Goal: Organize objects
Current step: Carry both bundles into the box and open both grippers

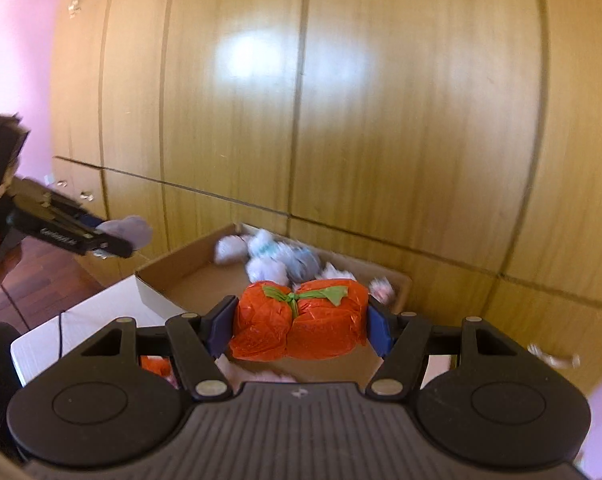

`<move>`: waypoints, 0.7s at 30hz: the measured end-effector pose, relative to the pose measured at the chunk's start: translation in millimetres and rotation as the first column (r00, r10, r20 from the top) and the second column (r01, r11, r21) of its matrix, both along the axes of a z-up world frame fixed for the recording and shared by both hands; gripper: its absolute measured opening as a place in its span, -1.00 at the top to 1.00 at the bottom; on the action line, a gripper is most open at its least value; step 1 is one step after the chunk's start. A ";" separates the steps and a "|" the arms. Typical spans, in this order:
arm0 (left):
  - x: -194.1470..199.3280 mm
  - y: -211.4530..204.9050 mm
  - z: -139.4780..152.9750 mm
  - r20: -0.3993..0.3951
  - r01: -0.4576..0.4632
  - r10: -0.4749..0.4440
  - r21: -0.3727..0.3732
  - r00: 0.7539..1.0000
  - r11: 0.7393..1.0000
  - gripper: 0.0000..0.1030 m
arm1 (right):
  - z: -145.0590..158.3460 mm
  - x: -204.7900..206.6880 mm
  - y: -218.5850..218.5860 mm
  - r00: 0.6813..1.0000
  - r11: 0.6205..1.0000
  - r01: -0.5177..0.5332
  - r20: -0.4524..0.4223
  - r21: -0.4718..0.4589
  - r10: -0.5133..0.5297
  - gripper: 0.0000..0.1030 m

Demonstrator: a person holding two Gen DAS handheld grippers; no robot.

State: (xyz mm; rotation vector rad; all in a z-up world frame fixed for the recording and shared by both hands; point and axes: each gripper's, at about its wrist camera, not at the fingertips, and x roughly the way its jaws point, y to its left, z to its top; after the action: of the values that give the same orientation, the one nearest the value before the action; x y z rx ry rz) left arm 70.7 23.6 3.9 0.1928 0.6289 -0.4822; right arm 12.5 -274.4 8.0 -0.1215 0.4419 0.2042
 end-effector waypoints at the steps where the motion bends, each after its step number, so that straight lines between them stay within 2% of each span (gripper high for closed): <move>1: 6.7 -1.9 2.6 -0.007 0.005 -0.005 -0.001 1.000 1.000 0.06 | 1.9 6.8 4.3 1.000 1.000 -0.014 -0.001 -0.010 0.014 -0.21; 9: 69.7 -20.3 0.1 -0.092 0.027 -0.027 -0.004 0.995 1.000 0.06 | -0.5 67.0 40.0 0.992 0.989 -0.120 -0.041 -0.082 0.116 -0.21; 16: 119.2 -32.5 -30.6 -0.171 0.019 -0.012 0.040 0.985 0.999 0.06 | -25.9 123.4 62.3 0.977 0.977 -0.180 -0.138 -0.114 0.163 -0.21; 21: 139.6 -40.6 -52.0 -0.197 0.027 -0.013 0.072 0.980 0.997 0.06 | -51.7 157.4 76.1 0.962 0.968 -0.212 -0.203 -0.133 0.183 -0.21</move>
State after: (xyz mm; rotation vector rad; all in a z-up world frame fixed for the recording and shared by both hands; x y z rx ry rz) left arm 210.4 -17.0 -48.1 0.2240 0.8399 -0.5014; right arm 169.9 -198.3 -43.7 -0.3005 0.6364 0.3810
